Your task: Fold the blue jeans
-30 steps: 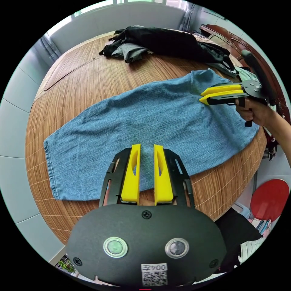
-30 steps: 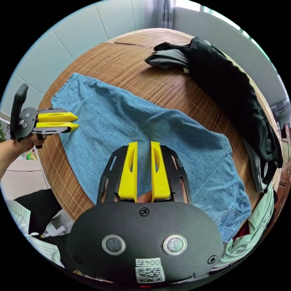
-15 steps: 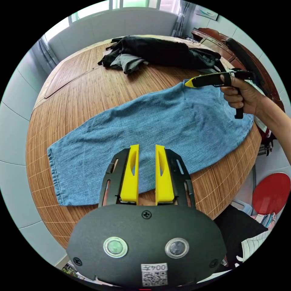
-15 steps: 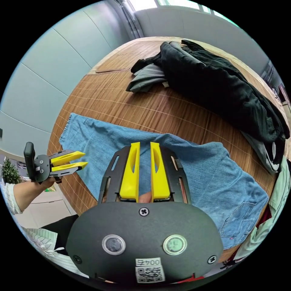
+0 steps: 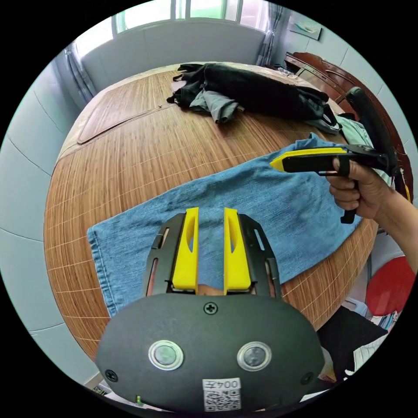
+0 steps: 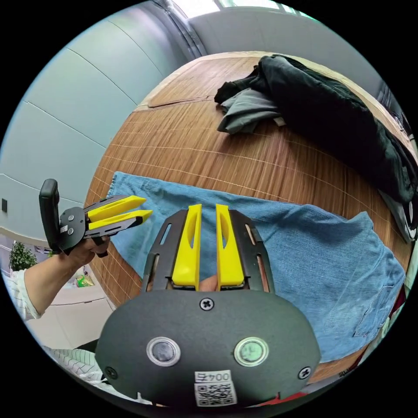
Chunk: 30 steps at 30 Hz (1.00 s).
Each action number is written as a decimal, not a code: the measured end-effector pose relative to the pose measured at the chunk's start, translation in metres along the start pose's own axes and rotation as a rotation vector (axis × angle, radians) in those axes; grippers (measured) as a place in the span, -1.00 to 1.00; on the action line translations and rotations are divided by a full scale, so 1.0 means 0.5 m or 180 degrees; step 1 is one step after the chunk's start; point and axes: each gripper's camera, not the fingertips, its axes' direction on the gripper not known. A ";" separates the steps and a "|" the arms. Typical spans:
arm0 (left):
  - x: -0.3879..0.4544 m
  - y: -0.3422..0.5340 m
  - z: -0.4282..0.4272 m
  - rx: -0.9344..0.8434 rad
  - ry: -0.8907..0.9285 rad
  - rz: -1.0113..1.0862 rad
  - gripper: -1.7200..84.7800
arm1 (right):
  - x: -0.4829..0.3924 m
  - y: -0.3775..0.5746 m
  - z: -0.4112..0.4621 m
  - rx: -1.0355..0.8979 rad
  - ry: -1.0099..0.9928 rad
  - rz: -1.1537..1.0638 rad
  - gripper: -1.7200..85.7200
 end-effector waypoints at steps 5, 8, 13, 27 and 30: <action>-0.135 0.222 0.032 -0.0193 -0.0186 -0.0542 -0.77 | -0.161 0.012 0.076 -0.0069 -0.0024 -0.0446 -0.81; -0.196 0.313 0.091 -0.0398 -0.0175 -0.0706 -0.77 | -0.206 -0.011 0.156 -0.0373 0.0090 -0.0436 -0.80; -0.241 0.412 0.095 -0.0238 -0.0213 -0.0823 -0.77 | -0.349 0.009 0.130 -0.0137 0.0096 -0.0678 -0.81; -0.414 0.645 0.227 -0.0151 -0.0010 -0.1253 -0.78 | -0.822 0.101 0.339 -0.0237 0.0344 -0.2413 -0.77; -0.436 0.664 0.271 -0.0134 0.0063 -0.1227 -0.78 | -0.839 0.108 0.362 -0.0309 0.0374 -0.2566 -0.77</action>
